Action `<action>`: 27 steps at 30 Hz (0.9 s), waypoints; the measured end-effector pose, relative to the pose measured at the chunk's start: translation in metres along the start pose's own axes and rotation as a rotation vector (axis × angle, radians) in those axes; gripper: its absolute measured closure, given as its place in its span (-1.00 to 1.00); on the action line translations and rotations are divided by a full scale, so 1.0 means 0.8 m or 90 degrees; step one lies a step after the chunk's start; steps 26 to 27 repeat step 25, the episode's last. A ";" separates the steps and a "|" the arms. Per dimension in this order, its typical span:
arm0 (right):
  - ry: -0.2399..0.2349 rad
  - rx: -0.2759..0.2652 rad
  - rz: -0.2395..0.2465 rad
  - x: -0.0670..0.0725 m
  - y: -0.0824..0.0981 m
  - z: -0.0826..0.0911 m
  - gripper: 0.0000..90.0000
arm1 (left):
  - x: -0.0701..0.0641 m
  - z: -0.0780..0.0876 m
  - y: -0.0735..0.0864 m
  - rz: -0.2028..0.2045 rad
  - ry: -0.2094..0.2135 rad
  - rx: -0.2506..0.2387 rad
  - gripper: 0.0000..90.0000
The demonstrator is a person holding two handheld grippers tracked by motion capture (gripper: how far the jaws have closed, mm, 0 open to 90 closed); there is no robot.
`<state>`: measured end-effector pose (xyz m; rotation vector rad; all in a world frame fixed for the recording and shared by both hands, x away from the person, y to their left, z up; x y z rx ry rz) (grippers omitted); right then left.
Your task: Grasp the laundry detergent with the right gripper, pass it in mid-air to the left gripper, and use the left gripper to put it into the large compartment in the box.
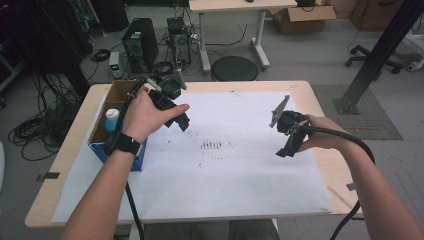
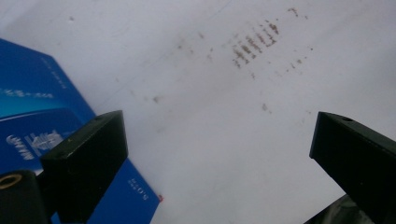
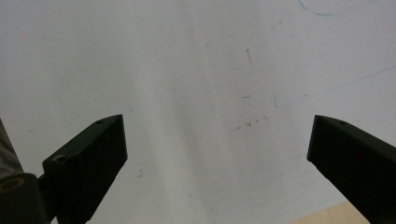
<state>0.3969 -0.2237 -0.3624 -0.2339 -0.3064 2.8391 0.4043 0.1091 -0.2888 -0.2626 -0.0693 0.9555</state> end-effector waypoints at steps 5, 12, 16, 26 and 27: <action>-0.009 -0.007 -0.002 0.000 -0.001 -0.001 -0.93 | -0.006 -0.006 -0.002 -0.011 0.012 0.009 -0.89; -0.008 -0.003 -0.004 0.001 0.000 -0.002 -0.92 | -0.010 -0.004 -0.004 -0.016 0.021 -0.003 -0.89; -0.007 -0.001 -0.006 0.002 0.001 -0.002 -0.92 | -0.009 -0.004 -0.002 -0.018 0.021 -0.001 -0.89; -0.006 0.001 -0.003 0.002 -0.001 0.000 -0.91 | -0.008 -0.001 0.000 -0.017 0.022 -0.003 -0.89; -0.006 0.001 -0.003 0.002 -0.001 0.000 -0.91 | -0.008 -0.001 0.000 -0.017 0.022 -0.003 -0.89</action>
Point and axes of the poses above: each handheld gripper's, and its own axes: z roughly backward along the jaws, y roughly out of its underside, x roughly to its left, the point moved 4 cm from there along -z, roughly forward along the jaws, and after that the axes turned 3 degrees about y, right-handed, at the moved point
